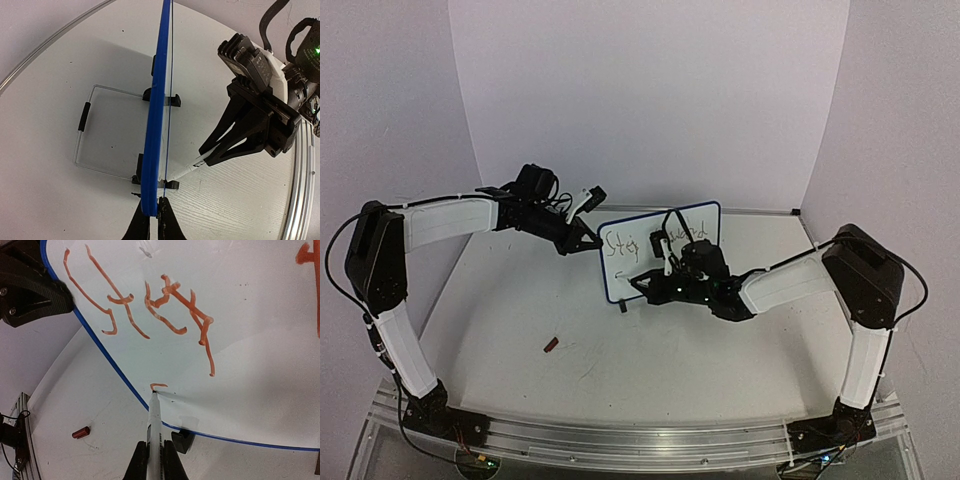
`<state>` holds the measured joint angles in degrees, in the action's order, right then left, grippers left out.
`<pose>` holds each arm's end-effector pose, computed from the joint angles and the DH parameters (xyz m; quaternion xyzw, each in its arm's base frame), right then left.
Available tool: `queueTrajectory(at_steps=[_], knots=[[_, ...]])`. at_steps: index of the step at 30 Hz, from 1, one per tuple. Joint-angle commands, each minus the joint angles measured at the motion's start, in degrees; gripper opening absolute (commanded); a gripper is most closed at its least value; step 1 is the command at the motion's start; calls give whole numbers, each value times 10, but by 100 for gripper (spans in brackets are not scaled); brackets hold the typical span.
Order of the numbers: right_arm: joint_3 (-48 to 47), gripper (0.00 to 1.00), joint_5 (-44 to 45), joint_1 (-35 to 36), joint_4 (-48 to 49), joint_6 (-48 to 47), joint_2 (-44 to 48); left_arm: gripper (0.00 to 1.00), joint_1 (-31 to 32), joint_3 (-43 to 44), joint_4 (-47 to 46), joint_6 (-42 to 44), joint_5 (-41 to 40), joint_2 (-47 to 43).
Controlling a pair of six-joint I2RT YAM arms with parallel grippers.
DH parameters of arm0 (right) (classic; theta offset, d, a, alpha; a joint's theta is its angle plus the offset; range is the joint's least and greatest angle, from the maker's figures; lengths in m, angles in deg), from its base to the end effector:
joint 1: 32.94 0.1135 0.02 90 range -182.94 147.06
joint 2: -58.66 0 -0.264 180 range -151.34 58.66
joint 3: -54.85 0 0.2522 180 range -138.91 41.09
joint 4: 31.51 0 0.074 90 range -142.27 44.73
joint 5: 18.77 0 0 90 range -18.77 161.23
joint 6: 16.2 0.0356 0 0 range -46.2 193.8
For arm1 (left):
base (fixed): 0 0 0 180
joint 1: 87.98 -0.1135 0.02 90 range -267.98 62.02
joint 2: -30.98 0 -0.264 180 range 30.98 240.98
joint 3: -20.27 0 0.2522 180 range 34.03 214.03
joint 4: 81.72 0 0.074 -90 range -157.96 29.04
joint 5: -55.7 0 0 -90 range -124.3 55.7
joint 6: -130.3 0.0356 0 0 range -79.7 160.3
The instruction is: Write a sentence on the whiteboard
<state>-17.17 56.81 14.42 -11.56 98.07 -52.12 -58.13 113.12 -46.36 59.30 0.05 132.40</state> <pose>0.2732 0.3098 0.1675 -0.2330 0.7758 0.4207 0.4085 0.3336 -0.2146 0.2630 0.4688 0.7528 -0.3059 0.3465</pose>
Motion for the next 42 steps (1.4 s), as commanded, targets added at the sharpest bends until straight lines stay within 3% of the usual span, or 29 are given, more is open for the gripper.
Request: queueTrajectory(at_steps=[1, 16, 42], knots=[[7, 0, 50, -4, 19, -2, 18, 0, 1, 0, 58, 18, -41, 24], [4, 0, 54, -4, 7, -16, 51, 0, 1, 1, 58, 18, -38, 23], [13, 0, 46, -4, -6, 2, -22, 0, 2, 2, 59, 18, -39, 22]])
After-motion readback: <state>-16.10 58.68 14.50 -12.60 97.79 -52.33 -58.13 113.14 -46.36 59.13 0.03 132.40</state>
